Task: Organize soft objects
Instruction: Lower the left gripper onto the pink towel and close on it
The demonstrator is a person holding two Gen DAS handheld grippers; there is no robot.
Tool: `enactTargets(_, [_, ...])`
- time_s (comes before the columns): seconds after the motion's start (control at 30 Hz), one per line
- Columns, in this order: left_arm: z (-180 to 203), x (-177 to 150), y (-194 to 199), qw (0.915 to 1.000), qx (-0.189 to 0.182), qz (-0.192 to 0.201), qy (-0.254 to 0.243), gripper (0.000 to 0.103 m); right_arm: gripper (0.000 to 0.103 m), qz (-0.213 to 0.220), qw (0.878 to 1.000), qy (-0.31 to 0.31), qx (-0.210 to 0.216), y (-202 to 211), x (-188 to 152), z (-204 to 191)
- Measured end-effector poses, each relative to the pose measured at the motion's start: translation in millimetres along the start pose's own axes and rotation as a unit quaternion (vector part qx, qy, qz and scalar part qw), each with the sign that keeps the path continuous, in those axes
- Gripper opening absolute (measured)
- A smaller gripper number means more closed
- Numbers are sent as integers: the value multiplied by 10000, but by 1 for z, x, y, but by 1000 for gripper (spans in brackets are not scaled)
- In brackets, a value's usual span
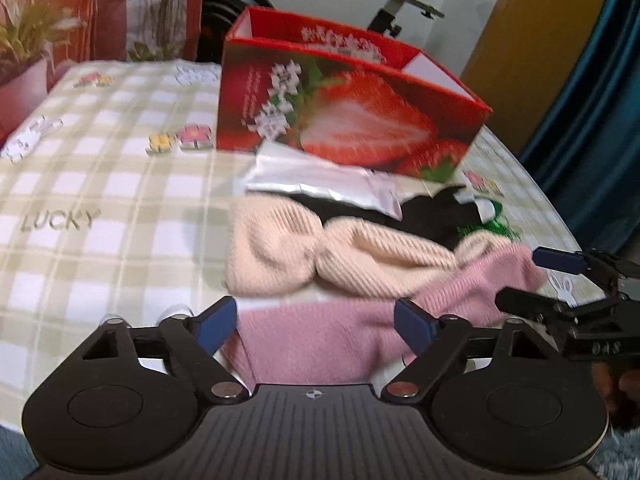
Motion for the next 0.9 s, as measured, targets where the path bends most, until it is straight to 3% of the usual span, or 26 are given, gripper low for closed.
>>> enactTargets(0.1, [-1, -3, -1, 9999, -70, -81, 95, 77, 79, -113, 9997, -211, 9, 0, -5, 5])
enactTargets(0.43, [-2, -19, -26, 9978, -266, -514, 322, 74, 74, -632, 9966, -503, 146, -22, -23, 8])
enactTargets(0.5, [-1, -19, -28, 9979, -286, -504, 287, 74, 62, -669, 9962, -517, 193, -24, -24, 8])
enactTargets(0.57, [0, -18, -28, 9979, -313, -489, 287, 73, 59, -710, 9959, -511, 251, -26, -25, 6])
enactTargets(0.67, [3, -15, -30, 9980, -346, -492, 218, 68, 51, -747, 9955, -478, 329, -29, -25, 4])
enactTargets(0.77, [9, -8, -38, 9974, -441, -569, -32, 54, 48, -799, 9949, -398, 464, -34, -23, -2])
enactTargets(0.9, [18, -2, -54, 9961, -488, -657, -341, 51, 47, -819, 9946, -349, 543, -47, -17, -4])
Point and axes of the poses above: each gripper's, at about its wrist camera, not at the fingertips, and y roughly against the way its jaws point, z to its right, x to its top, the point moved 5 cm from there along -y, roughly the way its jaws point, and after that the axes turned 14 degrees about z, right-handed, at the moved point
